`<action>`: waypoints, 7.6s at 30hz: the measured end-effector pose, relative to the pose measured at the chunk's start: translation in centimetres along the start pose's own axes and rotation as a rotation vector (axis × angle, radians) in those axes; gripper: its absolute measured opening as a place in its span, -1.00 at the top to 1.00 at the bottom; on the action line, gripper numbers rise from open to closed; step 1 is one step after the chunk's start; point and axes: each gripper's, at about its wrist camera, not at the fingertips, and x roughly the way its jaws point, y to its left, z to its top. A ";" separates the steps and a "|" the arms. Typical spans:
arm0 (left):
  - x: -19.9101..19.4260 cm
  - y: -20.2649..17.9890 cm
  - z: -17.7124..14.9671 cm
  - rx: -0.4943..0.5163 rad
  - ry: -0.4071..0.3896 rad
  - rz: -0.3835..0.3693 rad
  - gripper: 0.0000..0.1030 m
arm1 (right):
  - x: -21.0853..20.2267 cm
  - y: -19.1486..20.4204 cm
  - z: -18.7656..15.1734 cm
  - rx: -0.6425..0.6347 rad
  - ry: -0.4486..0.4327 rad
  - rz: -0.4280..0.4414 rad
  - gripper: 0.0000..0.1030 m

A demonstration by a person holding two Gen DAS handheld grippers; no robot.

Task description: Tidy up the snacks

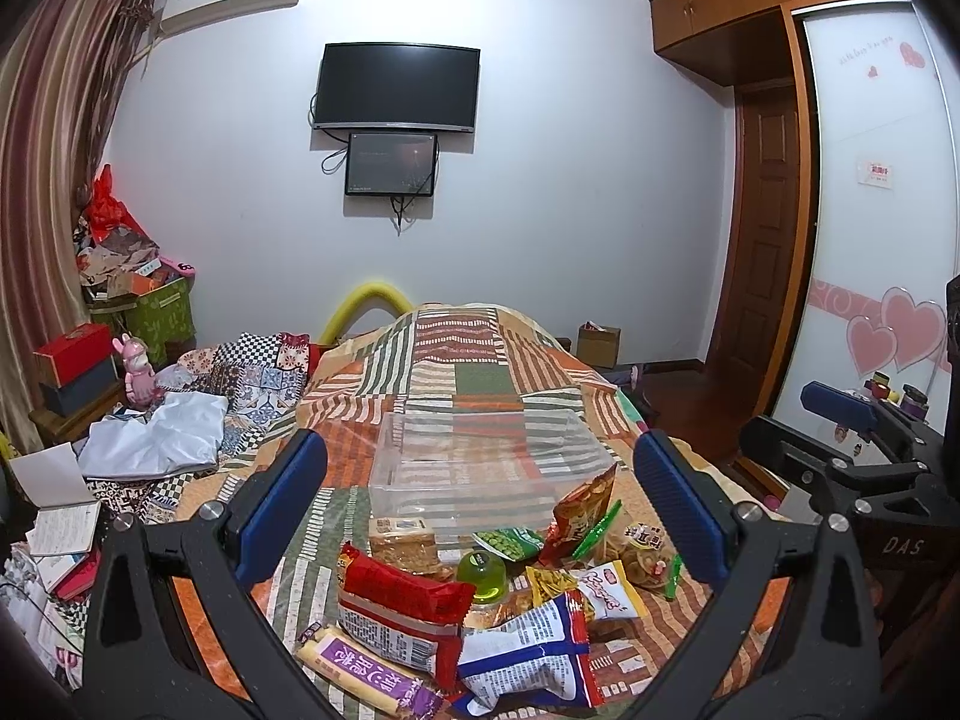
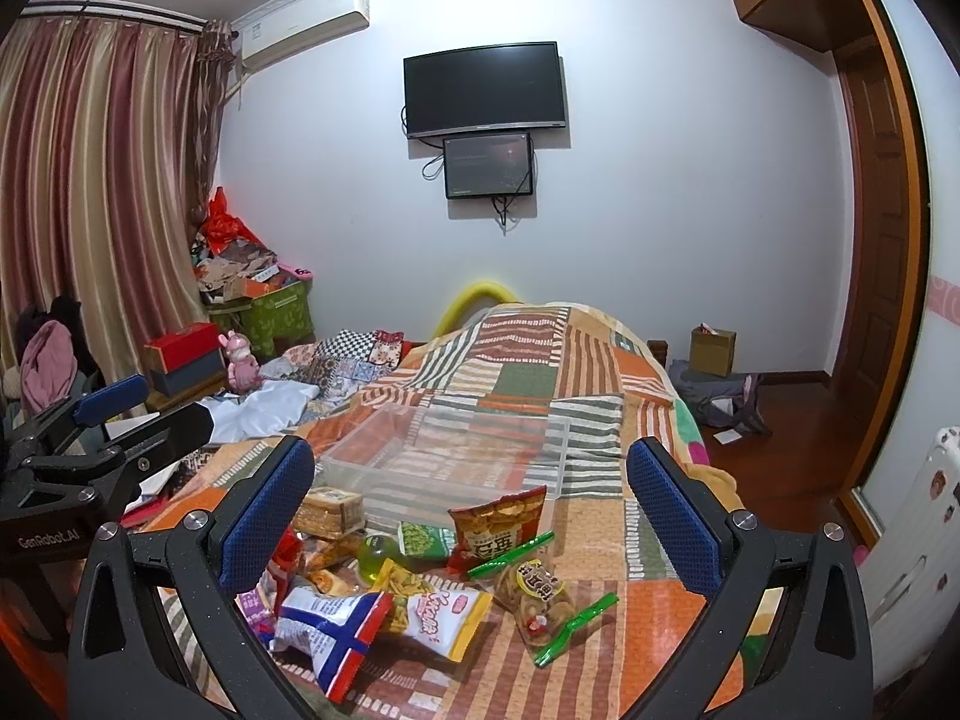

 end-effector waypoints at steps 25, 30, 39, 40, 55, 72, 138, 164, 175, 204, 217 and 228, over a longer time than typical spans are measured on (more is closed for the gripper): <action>0.0 0.1 0.0 0.003 0.001 0.002 -1.00 | 0.2 0.2 -0.1 0.003 0.005 0.010 -1.00; 0.0 0.1 0.0 0.002 0.002 0.002 -1.00 | 0.2 0.2 -0.1 0.005 0.004 0.010 -1.00; 0.1 0.1 0.0 0.002 0.002 0.002 -1.00 | 0.2 0.3 -0.1 0.005 0.005 0.014 -1.00; 0.1 0.1 0.0 0.002 0.002 0.002 -1.00 | 0.2 0.3 0.0 0.005 0.005 0.014 -1.00; 1.1 0.2 -0.5 0.003 0.025 -0.004 -1.00 | 0.7 0.3 -0.2 0.009 0.020 0.020 -1.00; 9.0 3.9 -4.8 -0.068 0.274 0.022 -1.00 | 6.1 -2.5 -3.1 0.068 0.194 0.023 -1.00; 14.8 7.0 -6.2 -0.111 0.434 0.045 -0.06 | 13.9 -2.4 -3.1 0.081 0.348 0.134 -0.44; 19.3 5.0 1.5 -0.056 0.322 -0.032 -0.06 | 17.2 -3.8 0.5 0.120 0.274 0.120 -0.44; 25.0 5.3 0.7 -0.029 0.432 -0.031 -0.06 | 21.0 -4.3 0.1 0.099 0.352 0.069 -0.44; 30.0 5.1 -2.9 0.016 0.574 0.038 -0.24 | 25.1 -2.3 -3.3 0.030 0.563 0.092 -0.73; 24.7 4.7 -0.7 0.017 0.484 0.044 -0.41 | 20.4 -2.9 -1.0 0.035 0.456 0.082 -0.74; 18.1 4.8 -0.4 0.035 0.411 0.062 -0.68 | 14.9 -4.1 -0.3 0.028 0.362 0.028 -0.96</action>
